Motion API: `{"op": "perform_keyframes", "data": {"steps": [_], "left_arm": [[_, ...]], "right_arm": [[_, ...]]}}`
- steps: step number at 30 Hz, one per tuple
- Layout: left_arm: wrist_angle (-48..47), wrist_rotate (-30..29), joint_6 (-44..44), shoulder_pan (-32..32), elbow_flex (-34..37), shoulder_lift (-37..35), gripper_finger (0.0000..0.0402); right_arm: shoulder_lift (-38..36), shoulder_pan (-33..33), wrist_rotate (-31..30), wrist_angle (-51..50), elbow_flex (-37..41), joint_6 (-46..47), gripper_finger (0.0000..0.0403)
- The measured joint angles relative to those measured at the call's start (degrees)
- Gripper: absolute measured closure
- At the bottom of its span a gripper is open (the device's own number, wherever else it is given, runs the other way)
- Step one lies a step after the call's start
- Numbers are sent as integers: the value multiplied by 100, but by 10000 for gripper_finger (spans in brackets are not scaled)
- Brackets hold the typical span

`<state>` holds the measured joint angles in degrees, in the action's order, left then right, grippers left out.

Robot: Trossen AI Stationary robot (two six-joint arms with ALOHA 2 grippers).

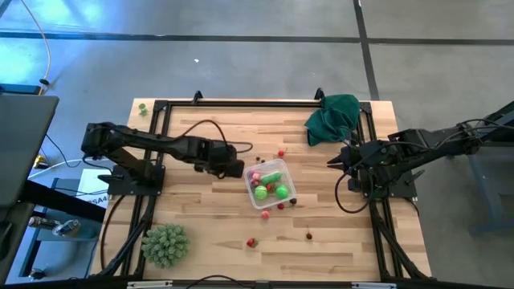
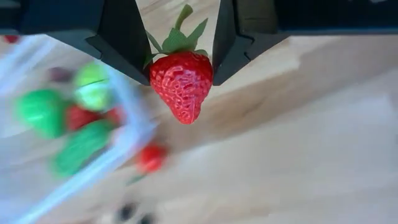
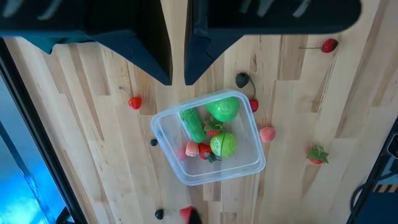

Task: Pick and placing Produce into tupperware
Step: Put the red strawberry into the transparent container

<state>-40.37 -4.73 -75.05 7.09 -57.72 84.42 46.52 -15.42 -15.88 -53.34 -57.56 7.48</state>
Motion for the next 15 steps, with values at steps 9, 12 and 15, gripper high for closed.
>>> {"op": "perform_keyframes", "data": {"steps": [9,12,15], "left_arm": [[335,-584,697,2,-1052,139,252],[299,-584,990,2,-1491,494,252],[181,-433,1203,2,-1867,950,252]], "right_arm": [[2,0,2,0,0,0,371],[2,0,0,-1,0,-1,371],[0,2,1,-2,0,-1,371]]}}
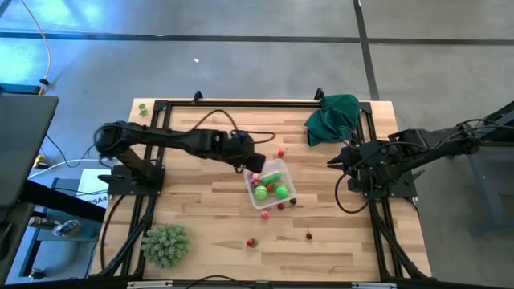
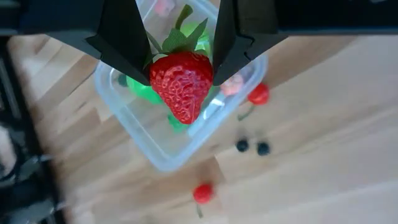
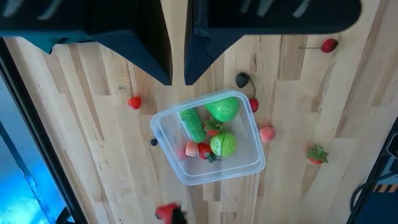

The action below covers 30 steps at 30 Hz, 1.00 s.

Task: Pick and placing Produce into tupperware
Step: Put the red strawberry into the transparent container

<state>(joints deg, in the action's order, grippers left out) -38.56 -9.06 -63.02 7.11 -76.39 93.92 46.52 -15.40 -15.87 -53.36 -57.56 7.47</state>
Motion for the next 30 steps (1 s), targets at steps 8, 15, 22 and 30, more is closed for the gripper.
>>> {"op": "perform_keyframes", "data": {"steps": [8,15,22,30], "left_arm": [[-398,711,133,-1,-836,1256,252],[-410,994,95,0,-1000,1758,252],[-406,1112,114,-4,-998,1927,252],[-443,1112,170,-44,-990,2067,252]], "right_arm": [[0,-1,0,0,0,1,371],[2,-1,0,-4,0,1,371],[2,0,-1,2,0,1,371],[0,0,-1,2,0,0,371]]}}
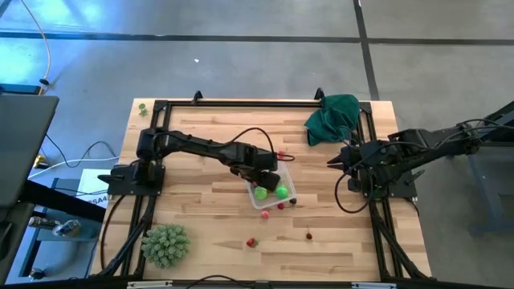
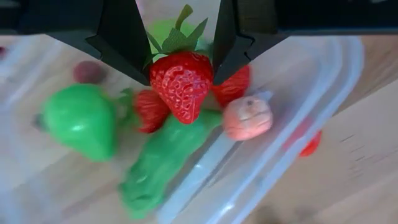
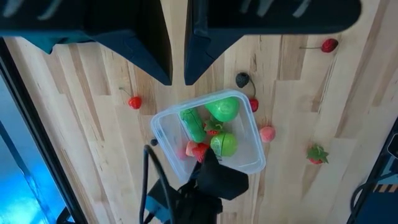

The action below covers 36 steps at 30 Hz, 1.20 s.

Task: Pick and placing Produce into tupperware
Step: Put the red strawberry into the transparent container, then put the black cherry into the transparent container

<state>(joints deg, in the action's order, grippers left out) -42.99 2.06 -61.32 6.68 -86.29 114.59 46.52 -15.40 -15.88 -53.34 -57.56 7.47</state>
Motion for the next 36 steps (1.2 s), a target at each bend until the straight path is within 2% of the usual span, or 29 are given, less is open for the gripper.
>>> {"op": "perform_keyframes", "data": {"steps": [8,17,29,36], "left_arm": [[33,-23,782,5,-2,96,252],[77,49,1007,4,-1,124,249],[176,-65,1361,4,-1,124,153],[302,7,1635,4,-1,-8,145]], "right_arm": [[0,0,0,0,0,2,371],[2,0,0,0,0,2,371],[1,-1,1,0,0,1,371],[1,-2,1,0,0,2,371]]}}
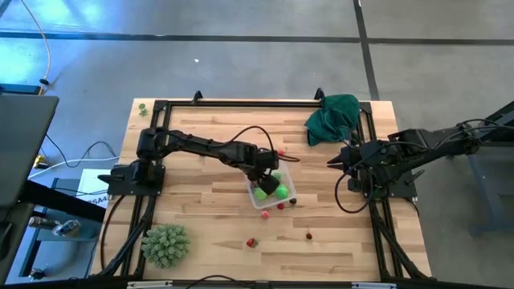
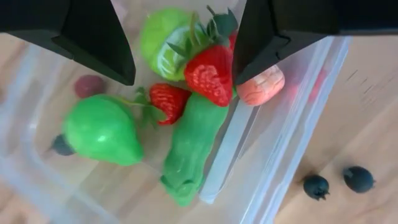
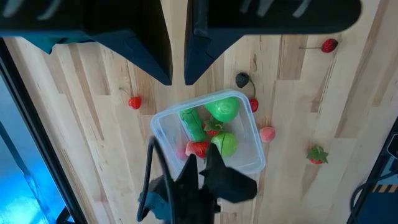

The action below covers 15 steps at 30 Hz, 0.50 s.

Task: Pick and placing Produce into tupperware
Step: Put the black cherry into the transparent container

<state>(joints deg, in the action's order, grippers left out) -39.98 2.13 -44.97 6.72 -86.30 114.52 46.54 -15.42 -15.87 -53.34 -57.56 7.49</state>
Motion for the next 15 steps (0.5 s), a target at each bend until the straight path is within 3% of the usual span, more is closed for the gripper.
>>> {"op": "perform_keyframes", "data": {"steps": [7,15], "left_arm": [[-448,-268,-338,2,0,-568,171],[-2237,-1087,-1161,129,-2,-1525,207]], "right_arm": [[1,1,-1,2,0,-1,371],[-1,2,1,0,0,0,371]]}}
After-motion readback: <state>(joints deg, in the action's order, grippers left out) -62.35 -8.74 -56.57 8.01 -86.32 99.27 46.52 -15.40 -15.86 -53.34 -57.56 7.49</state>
